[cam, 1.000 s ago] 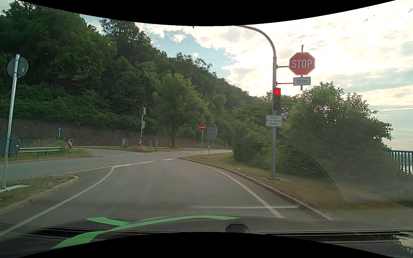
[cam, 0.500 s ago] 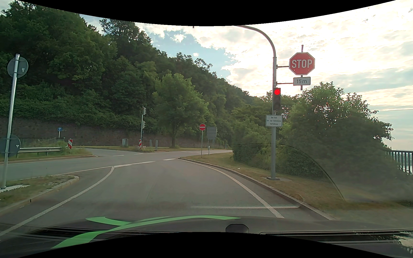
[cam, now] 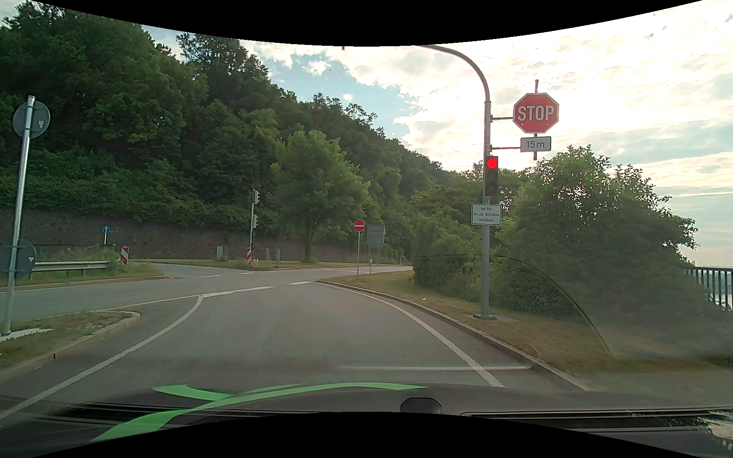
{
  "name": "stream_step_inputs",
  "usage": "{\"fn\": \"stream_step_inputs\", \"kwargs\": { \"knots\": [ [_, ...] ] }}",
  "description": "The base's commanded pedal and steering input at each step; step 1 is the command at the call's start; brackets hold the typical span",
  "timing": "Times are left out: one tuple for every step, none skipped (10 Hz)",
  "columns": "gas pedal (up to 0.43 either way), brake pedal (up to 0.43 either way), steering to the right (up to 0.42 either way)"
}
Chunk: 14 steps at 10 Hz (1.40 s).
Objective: Follow the waypoints while adhering to traffic rules and regulations
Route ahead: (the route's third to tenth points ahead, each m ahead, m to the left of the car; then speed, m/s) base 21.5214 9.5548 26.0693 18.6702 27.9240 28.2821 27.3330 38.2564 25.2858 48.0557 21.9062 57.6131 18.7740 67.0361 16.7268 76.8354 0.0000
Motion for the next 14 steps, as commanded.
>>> {"fn": "stream_step_inputs", "kwargs": {
  "knots": [
    [0.000, 0.262, -0.096],
    [0.000, 0.262, -0.097],
    [0.000, 0.262, -0.097],
    [0.000, 0.262, -0.096],
    [0.000, 0.262, -0.096],
    [0.000, 0.262, -0.096],
    [0.000, 0.262, -0.097],
    [0.000, 0.262, -0.097],
    [0.000, 0.262, -0.096],
    [0.000, 0.262, -0.096],
    [0.000, 0.262, -0.096],
    [0.000, 0.262, -0.097],
    [0.000, 0.256, -0.096],
    [0.000, 0.256, -0.097]
  ]
}}
